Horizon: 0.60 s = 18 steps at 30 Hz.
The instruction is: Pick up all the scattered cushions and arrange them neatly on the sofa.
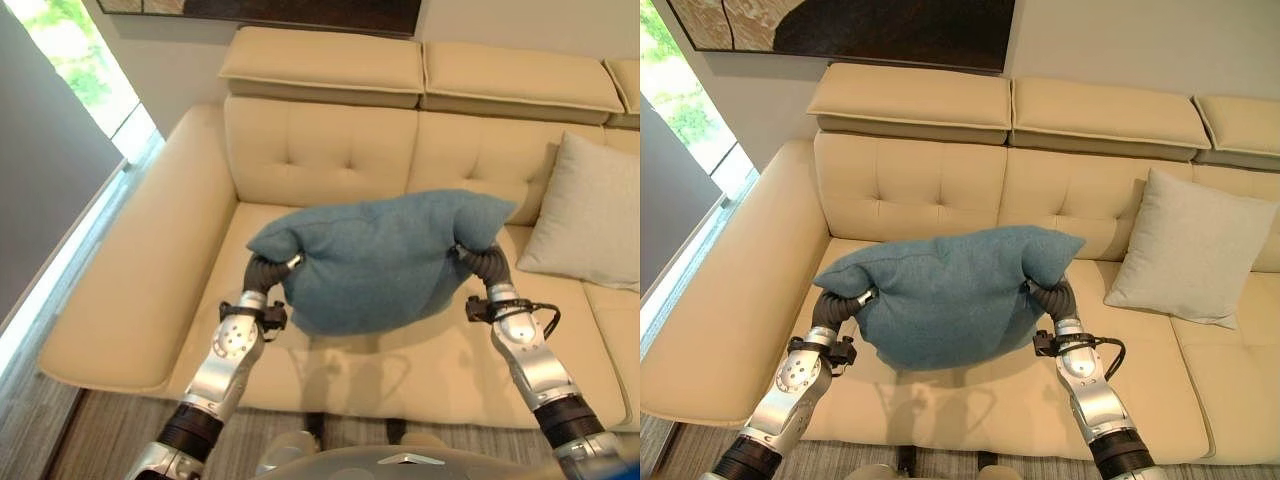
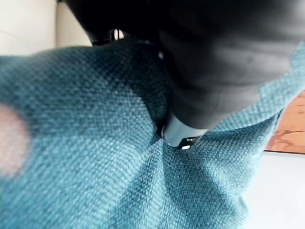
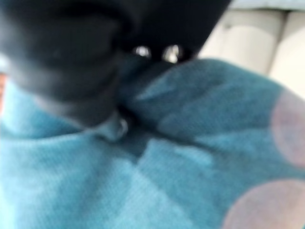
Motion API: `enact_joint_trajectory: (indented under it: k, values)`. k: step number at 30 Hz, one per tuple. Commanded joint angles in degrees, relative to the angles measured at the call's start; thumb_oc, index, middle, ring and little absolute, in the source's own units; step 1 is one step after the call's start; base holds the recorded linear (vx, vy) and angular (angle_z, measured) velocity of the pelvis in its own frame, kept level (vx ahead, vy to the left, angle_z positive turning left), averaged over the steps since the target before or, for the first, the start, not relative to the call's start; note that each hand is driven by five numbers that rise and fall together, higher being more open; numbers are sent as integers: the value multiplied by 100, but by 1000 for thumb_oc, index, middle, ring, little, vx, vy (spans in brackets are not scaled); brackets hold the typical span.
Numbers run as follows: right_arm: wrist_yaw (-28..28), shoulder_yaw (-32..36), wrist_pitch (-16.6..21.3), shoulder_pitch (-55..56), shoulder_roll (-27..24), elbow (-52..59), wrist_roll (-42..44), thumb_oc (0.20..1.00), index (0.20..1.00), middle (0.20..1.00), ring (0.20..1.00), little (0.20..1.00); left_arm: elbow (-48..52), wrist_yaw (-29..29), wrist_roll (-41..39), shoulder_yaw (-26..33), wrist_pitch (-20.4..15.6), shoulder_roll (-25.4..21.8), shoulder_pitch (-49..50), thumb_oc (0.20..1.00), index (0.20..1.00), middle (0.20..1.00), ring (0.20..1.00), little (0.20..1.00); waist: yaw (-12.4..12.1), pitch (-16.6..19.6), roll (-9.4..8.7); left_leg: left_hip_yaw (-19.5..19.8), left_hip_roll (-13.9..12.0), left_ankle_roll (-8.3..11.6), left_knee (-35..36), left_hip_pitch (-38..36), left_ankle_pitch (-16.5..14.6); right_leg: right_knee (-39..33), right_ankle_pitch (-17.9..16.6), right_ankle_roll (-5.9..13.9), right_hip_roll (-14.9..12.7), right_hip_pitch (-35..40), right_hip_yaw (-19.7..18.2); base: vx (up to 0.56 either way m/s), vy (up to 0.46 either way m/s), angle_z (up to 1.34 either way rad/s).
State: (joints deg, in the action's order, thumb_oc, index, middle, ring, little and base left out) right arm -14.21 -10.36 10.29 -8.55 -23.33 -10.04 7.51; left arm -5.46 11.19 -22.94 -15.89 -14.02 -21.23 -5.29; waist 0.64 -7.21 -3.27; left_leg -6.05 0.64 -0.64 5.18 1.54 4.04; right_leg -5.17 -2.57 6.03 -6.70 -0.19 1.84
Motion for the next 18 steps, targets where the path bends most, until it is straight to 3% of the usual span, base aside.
enact_joint_trajectory:
  k: [1, 9, 18]
  values:
    - [-217, -91, 573, -1387, -65, 575, -302, 200, 200, 200, 200, 200, 538, 252, 407, -281, -753, 149, -1489, 200, 200, 200, 200, 200, -51, 244, -61, -98, -98, 165, -607, 265, -979, 423, 194, 293, -267, -443, 476, -58, -9, 2]
    - [-943, -618, 368, -3888, -379, -510, -289, 200, 200, 200, 200, 200, -969, 1251, 520, -653, -847, 158, -4038, 200, 200, 200, 200, 200, 36, -305, 19, -133, -86, 229, -1221, 1382, -1004, 614, 29, 282, -382, -1361, 512, -117, -5, 3]
    - [-1499, -1002, 300, -5617, -270, -1910, -154, 200, 200, 200, 200, 200, -2385, 1681, 461, -943, -838, 129, -5664, 200, 200, 200, 200, 200, 69, -651, 175, -106, -55, 235, -1363, 2040, -945, 922, 21, 280, -409, -2136, 334, -12, 26, -6]
